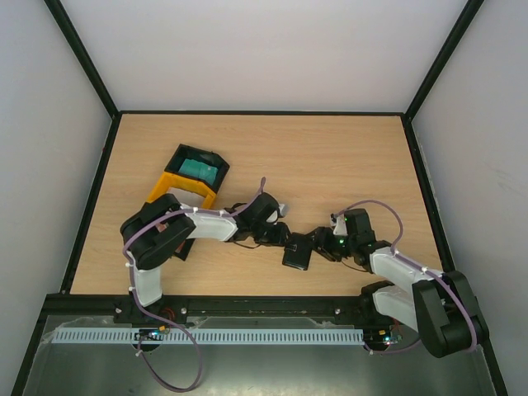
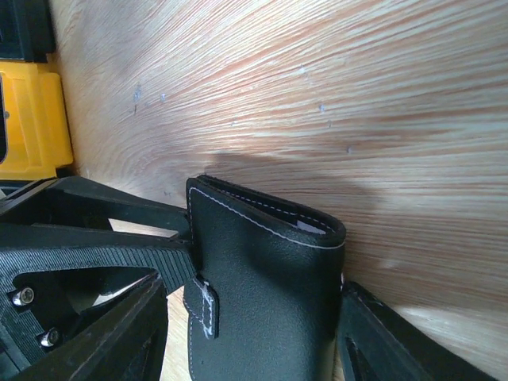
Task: Put the credit cards into the card holder
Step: Turn over the card slot in the card holder.
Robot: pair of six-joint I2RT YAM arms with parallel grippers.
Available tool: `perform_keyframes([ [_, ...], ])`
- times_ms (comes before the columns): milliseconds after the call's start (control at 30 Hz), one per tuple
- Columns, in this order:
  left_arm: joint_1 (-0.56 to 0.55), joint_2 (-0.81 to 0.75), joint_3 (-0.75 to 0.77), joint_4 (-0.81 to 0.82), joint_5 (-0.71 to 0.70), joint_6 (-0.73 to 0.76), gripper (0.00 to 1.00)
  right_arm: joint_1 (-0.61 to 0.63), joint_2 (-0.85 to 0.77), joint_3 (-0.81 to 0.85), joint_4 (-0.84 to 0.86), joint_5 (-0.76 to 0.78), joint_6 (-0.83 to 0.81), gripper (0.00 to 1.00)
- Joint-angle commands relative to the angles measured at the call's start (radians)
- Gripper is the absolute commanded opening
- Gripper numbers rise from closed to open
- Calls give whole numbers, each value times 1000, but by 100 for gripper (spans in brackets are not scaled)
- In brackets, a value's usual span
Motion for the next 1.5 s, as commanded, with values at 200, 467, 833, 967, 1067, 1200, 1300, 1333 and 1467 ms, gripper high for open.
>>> perform_keyframes([
  [200, -7, 90, 13, -79, 17, -8, 21, 7, -16, -98, 265, -121, 169, 57],
  [467, -6, 104, 9, -95, -3, -6, 16, 9, 5, -93, 399, -97, 231, 47],
  [833, 1, 54, -3, -62, -18, 3, 18, 10, 17, -11, 163, 1, 87, 2],
  [967, 2, -41, 7, -71, -111, 59, 27, 10, -38, 121, -83, 111, -23, 2],
  [1067, 5, -136, 24, -121, -230, 105, 32, 11, -49, 237, -261, 243, -100, 2],
  [1200, 14, -269, 17, -179, -423, 126, 49, 10, -28, 394, -474, 455, -182, 2],
  [1300, 33, -385, -8, -218, -545, 130, 63, 10, 4, 507, -624, 638, -225, 2],
  [1333, 40, -423, -22, -227, -573, 131, 66, 11, 15, 541, -660, 704, -228, 2],
  [1467, 83, -581, -81, -248, -627, 140, 74, 12, 49, 646, -767, 907, -239, 2],
])
